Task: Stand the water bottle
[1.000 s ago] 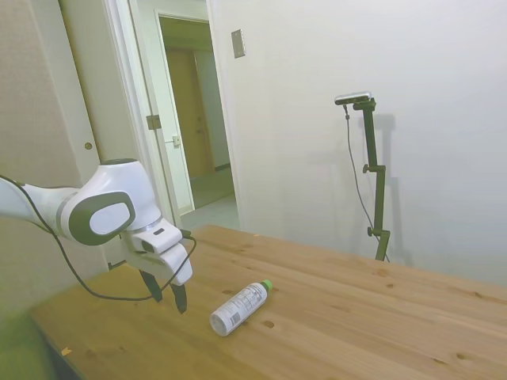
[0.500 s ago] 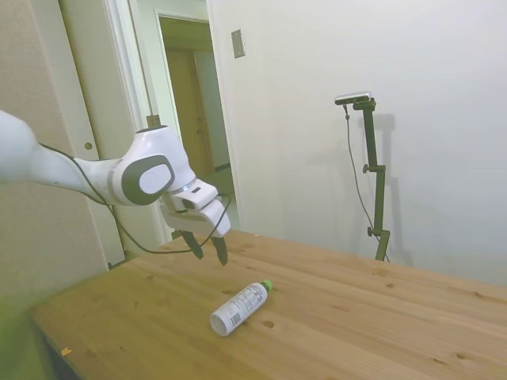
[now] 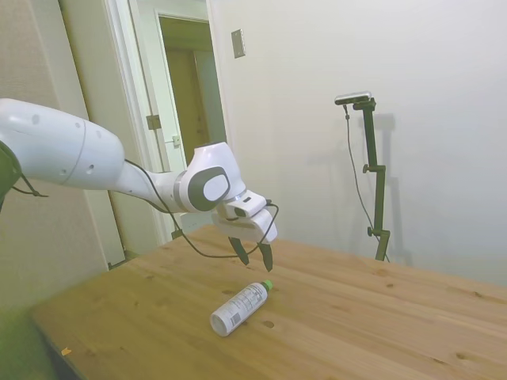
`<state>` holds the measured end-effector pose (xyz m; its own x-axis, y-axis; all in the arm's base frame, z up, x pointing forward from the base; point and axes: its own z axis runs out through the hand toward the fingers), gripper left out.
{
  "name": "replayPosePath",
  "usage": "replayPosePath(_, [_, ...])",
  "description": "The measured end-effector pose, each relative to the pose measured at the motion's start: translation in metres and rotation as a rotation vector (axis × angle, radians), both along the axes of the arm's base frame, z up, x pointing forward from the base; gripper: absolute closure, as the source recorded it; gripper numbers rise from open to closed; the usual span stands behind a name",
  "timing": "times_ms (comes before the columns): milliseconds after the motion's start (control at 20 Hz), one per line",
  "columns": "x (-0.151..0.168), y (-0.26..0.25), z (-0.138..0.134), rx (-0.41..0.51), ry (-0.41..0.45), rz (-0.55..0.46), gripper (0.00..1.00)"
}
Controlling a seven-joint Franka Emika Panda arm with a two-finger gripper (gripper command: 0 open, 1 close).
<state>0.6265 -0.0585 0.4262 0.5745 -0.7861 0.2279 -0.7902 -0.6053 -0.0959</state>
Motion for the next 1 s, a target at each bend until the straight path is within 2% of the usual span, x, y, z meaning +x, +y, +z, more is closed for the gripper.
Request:
replayPosePath(250, [0.011,-0.007,-0.031,-0.013,0.026,-0.019,0.0])
replayPosePath(500, [0.013,-0.01,-0.05,-0.025,0.052,-0.023,0.0])
replayPosePath(550, [0.013,-0.012,-0.055,-0.028,0.059,-0.025,1.0])
replayPosePath(1000, [0.011,-0.017,-0.072,-0.032,0.079,-0.033,1.0])
